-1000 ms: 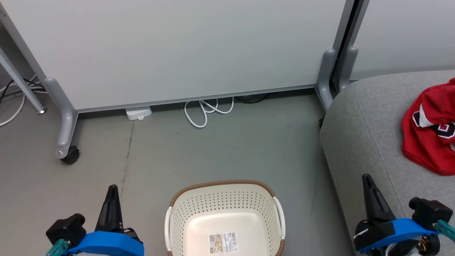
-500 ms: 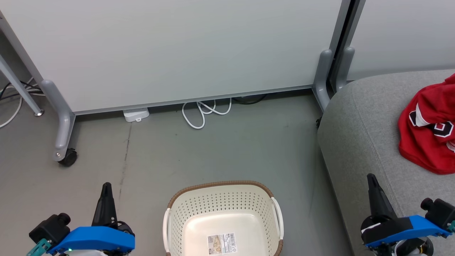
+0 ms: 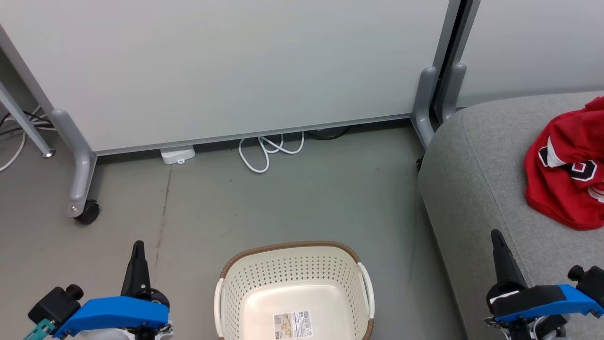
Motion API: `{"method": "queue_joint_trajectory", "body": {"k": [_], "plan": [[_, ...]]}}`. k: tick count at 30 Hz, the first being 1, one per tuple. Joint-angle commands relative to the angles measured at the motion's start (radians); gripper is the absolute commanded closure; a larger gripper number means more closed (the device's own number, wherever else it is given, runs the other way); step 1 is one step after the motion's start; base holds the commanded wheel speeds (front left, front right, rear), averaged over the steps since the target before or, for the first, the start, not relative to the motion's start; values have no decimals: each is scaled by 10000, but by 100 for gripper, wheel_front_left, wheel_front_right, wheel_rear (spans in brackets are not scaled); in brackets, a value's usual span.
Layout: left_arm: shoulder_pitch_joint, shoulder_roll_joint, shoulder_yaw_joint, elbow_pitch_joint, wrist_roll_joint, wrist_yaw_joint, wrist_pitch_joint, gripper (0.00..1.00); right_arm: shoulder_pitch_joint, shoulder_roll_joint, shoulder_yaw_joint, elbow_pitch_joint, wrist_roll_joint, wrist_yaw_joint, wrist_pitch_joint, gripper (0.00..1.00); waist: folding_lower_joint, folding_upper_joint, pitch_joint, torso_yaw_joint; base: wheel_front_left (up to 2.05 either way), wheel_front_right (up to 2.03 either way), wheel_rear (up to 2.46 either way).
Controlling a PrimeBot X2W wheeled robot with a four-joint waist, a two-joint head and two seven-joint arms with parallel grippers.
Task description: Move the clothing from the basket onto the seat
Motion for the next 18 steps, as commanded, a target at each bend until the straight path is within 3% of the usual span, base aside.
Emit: {"method": "queue_joint_trajectory", "body": {"k": [1,18], "plan": [[-299,44,81,-153,-349,-71,84,100,-221,-3,-39,-149,383,3,84,100,-1,0,-5,-10,0,0,0],[-407,49,232,-228,-2338,-98,576,100,-287,19,-175,-224,2371,3,597,100,-1,0,-54,-118,0,0,0]]}}
